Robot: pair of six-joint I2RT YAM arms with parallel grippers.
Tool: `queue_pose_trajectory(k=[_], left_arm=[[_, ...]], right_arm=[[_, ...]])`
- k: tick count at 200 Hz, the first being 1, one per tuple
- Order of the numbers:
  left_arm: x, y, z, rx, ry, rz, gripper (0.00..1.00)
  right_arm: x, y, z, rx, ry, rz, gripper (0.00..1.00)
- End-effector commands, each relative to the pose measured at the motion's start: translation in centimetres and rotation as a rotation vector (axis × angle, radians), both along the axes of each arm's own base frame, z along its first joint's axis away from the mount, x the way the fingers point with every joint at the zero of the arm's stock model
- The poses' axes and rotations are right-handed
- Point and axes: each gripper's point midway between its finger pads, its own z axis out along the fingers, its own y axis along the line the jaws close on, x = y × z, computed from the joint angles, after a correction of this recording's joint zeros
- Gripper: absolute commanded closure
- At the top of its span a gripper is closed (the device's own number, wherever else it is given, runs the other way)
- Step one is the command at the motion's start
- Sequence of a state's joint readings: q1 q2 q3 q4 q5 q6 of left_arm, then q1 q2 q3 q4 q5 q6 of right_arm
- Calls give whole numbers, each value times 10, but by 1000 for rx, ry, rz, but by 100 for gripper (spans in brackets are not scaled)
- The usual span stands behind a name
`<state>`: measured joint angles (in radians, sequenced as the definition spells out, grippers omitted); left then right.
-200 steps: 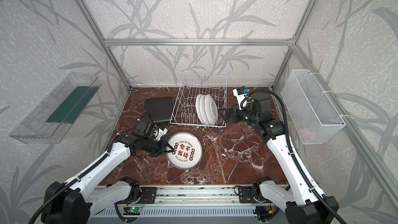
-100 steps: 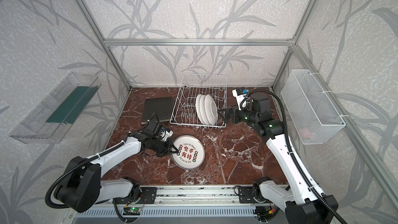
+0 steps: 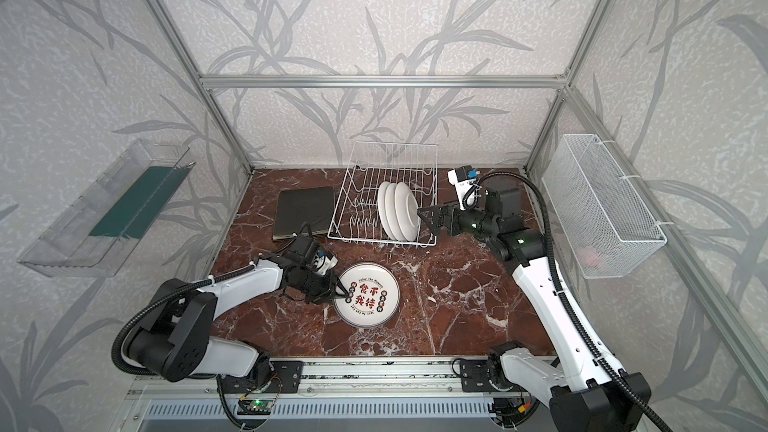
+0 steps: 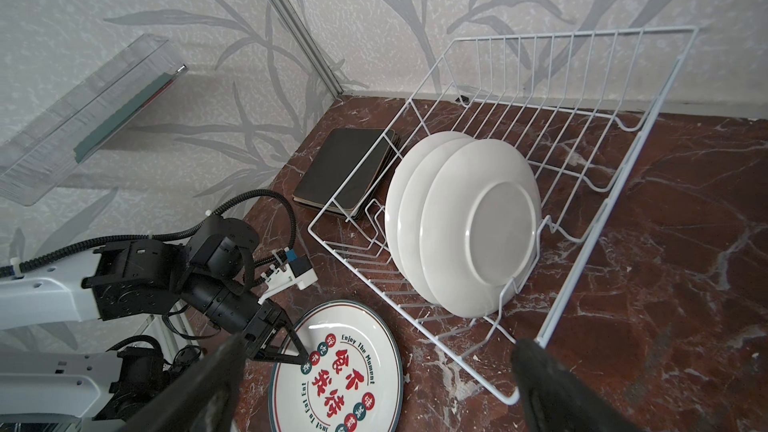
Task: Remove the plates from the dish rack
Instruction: 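Lower the patterned plate flat onto the table with the left gripper and release, then move the left gripper back over the rack and close on the outermost sunburst plate's rim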
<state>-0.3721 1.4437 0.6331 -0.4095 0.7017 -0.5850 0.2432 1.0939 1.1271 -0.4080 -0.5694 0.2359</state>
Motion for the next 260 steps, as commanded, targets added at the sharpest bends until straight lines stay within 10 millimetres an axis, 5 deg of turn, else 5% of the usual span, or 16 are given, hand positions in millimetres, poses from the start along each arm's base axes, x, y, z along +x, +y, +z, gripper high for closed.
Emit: queue_pose_trajectory(k=[1,61,105,159,222,260], left_arm=[[8,0,5,16,-27,-7,63],[11,3,18,76,-79,-24,40],[10,7,32,126,-110,-48,35],[26,17,93,192,-291,-101,31],[76,38,160,342,-549,-86,22],[113,46,156,394,-581,-74,21]], right_arm=[[2,3,6,12,-18,14,1],[6,4,-4,10,6,12,1],[11,5,-4,4,6,17,1],[13,5,-7,2,21,8,1],[10,2,-3,-16,3,3,1],[9,1,-2,-18,1,3,1]])
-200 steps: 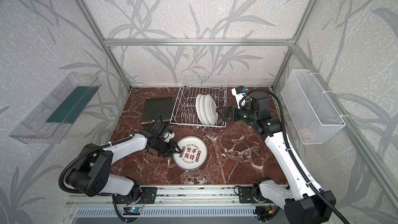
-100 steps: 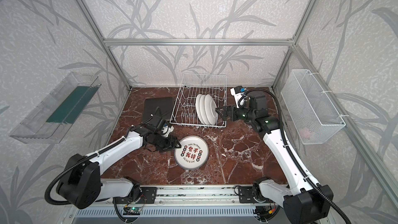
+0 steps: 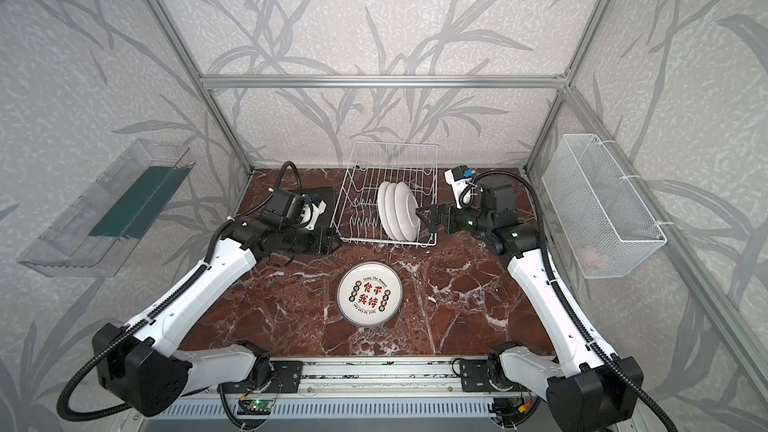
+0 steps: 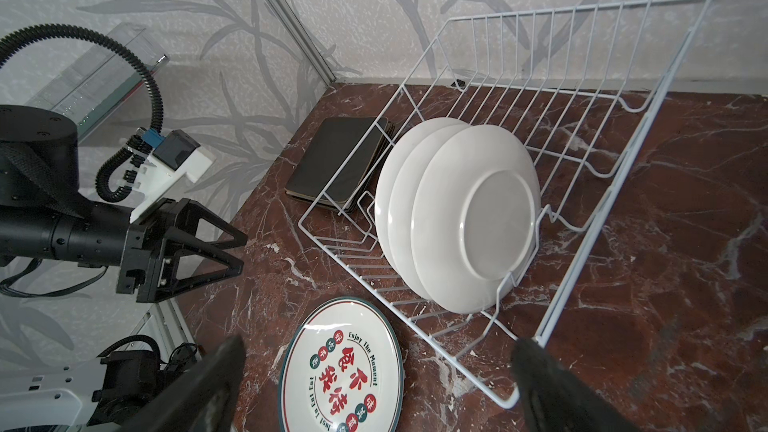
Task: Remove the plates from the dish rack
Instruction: 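Move the left gripper back over the rack and close on the outermost sunburst plate's rim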
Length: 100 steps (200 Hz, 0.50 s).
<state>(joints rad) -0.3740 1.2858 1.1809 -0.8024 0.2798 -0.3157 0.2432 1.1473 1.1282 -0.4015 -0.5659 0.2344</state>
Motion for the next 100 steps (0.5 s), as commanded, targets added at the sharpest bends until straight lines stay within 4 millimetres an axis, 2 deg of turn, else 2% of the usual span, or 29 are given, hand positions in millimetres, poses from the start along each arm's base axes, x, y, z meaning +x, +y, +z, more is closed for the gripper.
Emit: queue_pose_trajectory(k=[1,60,100], left_arm=[[22,12,-9,96,-14,1,21],[64,-2,-31,119,5,-43,22],[72,-17,-45,91,79,-79,24]], right_arm=[[-3,-1,14,-5,-43,6,1],[-4,-4,14,-27,-47,-5,1],[-5,-6,13,-35,-47,-9,1]])
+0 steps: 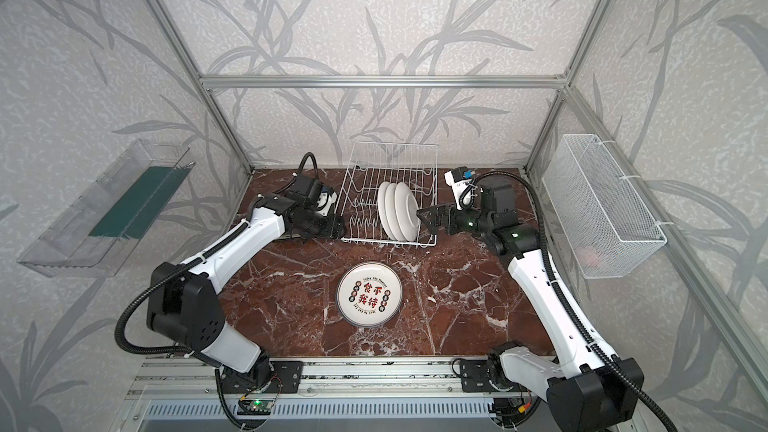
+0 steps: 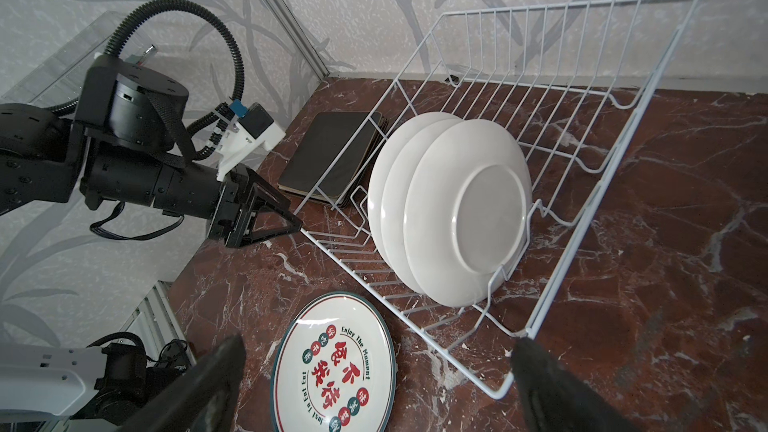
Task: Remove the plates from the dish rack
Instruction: 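Move the left gripper back over the rack and close on the outermost sunburst plate's rim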
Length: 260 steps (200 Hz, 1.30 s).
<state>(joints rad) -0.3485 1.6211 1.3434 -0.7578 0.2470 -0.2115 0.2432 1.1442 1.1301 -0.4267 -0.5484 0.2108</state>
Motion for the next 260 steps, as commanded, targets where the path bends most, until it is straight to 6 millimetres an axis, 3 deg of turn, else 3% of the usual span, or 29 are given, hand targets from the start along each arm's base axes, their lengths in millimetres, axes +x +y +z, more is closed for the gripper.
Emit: queue_pose_trajectory(k=[1,65,102,164,260], left_arm=[[7,-8,5,-24,10,-32,24],[4,-19,1,-87,38,-30,27],[7,-47,10,-220,31,-54,27],[26,-74,40,-371,-22,-57,29],[41,-108,46,-482,-4,-97,41]], right_arm=[[-4,-3,17,-8,-48,-2,1],[-4,-5,13,-22,-43,-8,1],[-2,-3,11,-7,-35,-6,1],[-3,-4,9,-12,-31,-9,1],[-4,-4,7,-24,-33,-8,1]])
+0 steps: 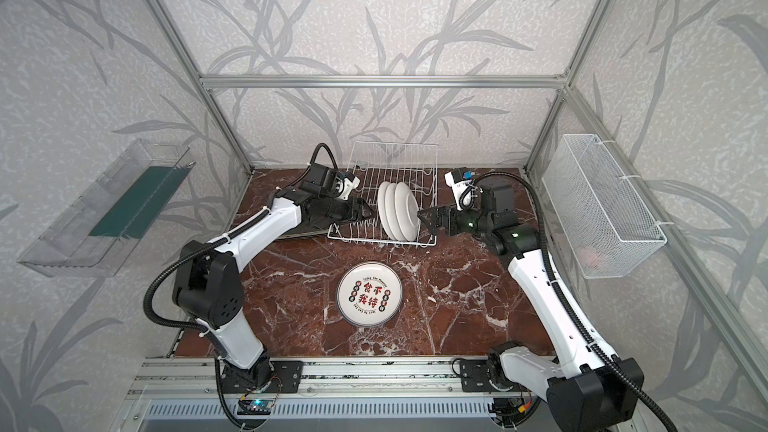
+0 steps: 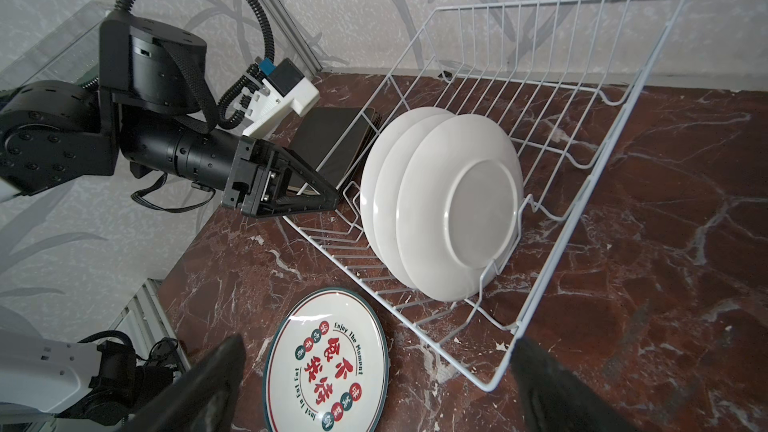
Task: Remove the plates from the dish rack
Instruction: 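Move the left gripper back over the rack and close on the outermost sunburst plate's rim, then lift the sunburst plate up out of the rack with the left gripper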
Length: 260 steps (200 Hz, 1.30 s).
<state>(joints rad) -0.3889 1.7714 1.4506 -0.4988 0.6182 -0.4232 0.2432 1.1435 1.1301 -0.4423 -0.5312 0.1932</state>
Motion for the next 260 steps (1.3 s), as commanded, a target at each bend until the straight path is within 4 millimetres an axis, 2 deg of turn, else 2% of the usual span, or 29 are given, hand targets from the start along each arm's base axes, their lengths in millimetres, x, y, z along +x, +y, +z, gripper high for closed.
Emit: queue_pose_trajectory(k=[1,52,109,142,162,222,260], left_arm=[[7,-13,16,-44,-31,-20,42],[17,-20,15,-29,-41,-22,56],[29,-26,7,-22,-25,-17,64],[37,-28,4,-19,-11,8,65],[41,-32,4,-32,-5,20,70],[39,-46,-6,-52,25,32,76],[37,-54,-9,-95,67,66,84]], right_arm=[[-4,-2,9,-2,-33,-1,1],[-3,-2,8,-5,-29,-3,1],[-1,-3,6,-14,-28,-4,1],[0,-3,2,-23,-21,-4,1],[2,-3,0,-28,-17,-5,1],[4,-4,-2,-41,-18,-7,1],[2,-5,-5,-59,-15,-5,1]])
